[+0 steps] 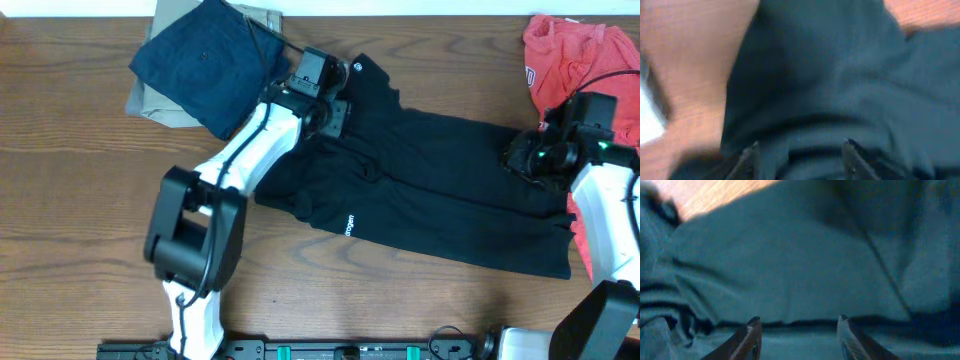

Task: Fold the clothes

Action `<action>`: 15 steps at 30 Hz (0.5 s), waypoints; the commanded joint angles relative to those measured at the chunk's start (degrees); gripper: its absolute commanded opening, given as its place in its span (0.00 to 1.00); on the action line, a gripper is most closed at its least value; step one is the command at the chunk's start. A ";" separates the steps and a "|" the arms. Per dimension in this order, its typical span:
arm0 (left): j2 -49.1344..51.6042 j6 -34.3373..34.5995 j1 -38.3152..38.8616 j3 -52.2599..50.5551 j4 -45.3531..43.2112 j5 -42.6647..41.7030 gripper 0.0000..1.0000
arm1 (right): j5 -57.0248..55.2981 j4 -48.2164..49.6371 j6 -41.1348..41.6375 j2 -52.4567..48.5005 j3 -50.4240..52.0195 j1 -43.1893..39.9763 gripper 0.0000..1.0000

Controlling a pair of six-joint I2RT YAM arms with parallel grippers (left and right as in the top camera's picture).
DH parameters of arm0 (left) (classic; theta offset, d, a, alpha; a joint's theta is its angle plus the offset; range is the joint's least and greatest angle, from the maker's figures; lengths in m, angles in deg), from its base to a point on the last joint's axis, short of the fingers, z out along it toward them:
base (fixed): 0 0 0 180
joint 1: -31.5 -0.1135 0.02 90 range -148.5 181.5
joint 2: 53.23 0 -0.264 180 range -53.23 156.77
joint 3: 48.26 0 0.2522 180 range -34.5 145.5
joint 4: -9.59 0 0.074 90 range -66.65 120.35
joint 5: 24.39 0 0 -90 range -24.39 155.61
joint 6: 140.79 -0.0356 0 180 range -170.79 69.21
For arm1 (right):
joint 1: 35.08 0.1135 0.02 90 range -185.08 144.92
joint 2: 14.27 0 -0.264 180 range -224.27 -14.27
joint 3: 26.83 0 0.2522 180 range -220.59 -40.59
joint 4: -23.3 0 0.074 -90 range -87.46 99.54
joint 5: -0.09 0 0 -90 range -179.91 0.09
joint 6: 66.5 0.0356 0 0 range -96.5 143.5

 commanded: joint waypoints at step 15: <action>-1.92 8.33 -0.35 -5.79 17.35 0.04 0.06 | 1.01 -4.33 0.90 -0.33 -0.39 2.84 0.52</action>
